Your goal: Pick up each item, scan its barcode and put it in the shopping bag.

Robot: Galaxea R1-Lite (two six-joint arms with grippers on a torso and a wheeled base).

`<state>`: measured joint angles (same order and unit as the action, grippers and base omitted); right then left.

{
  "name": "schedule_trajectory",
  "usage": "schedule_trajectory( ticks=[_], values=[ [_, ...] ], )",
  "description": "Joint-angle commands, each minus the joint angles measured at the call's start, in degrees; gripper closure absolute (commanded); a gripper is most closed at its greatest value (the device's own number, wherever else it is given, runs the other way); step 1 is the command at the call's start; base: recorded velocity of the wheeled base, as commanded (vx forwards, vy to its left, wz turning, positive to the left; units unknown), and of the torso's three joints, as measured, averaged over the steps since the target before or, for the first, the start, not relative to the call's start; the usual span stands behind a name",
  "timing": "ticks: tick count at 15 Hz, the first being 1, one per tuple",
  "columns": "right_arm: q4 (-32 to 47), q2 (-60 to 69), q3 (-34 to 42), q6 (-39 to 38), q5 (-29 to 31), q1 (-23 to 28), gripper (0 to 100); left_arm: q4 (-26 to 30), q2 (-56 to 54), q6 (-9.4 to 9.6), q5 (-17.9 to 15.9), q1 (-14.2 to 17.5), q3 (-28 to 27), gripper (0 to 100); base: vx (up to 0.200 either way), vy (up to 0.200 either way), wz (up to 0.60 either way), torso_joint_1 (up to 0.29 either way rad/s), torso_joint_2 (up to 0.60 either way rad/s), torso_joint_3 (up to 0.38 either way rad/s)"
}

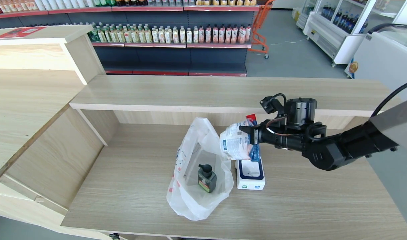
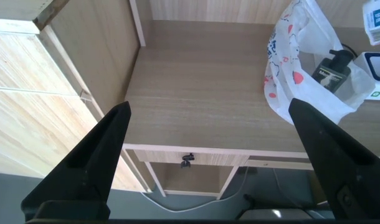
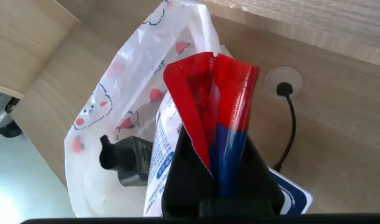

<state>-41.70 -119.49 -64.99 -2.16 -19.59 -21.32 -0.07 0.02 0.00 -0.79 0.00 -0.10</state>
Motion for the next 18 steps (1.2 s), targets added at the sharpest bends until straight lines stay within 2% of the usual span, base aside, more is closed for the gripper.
schedule_trajectory(
  ticks=[1, 6, 9, 15, 16, 18],
  values=[
    [0.13, -7.60, -3.83, 0.31, -0.19, -2.23, 100, -0.01, -0.02, 0.00, 0.00, 0.00, 0.01, 0, 0.000, 0.000, 0.00, 0.000, 0.00, 0.000],
    [-0.22, -15.60, -9.81, 7.43, -1.77, -3.29, 100, -0.01, -0.02, 0.00, 0.00, 0.00, 0.01, 0, 0.000, 0.000, 0.00, 0.000, 0.00, 0.000],
    [0.13, -18.32, -14.82, 7.96, -3.26, -4.17, 100, -0.01, -0.02, 0.00, 0.00, 0.00, 0.01, 0, 0.000, 0.000, 0.00, 0.000, 0.00, 0.000],
    [0.48, -20.17, -15.78, 9.80, -4.58, -4.69, 100, -0.01, -0.02, 0.00, 0.00, 0.00, 0.01, 0, 0.000, 0.000, 0.00, 0.000, 0.00, 0.000],
    [0.48, -20.52, -15.78, 10.51, -4.58, -4.69, 0, -0.01, -0.02, 0.00, 0.00, 0.00, 0.01, 0, 0.000, 0.000, 0.00, 0.000, 0.00, 0.000],
    [0.40, -20.43, -16.66, 9.98, -4.84, -4.96, 0, -0.01, -0.02, 0.00, 0.00, 0.00, 0.01, 0, 0.000, 0.000, 0.00, 0.000, 0.00, 0.000]
  ],
)
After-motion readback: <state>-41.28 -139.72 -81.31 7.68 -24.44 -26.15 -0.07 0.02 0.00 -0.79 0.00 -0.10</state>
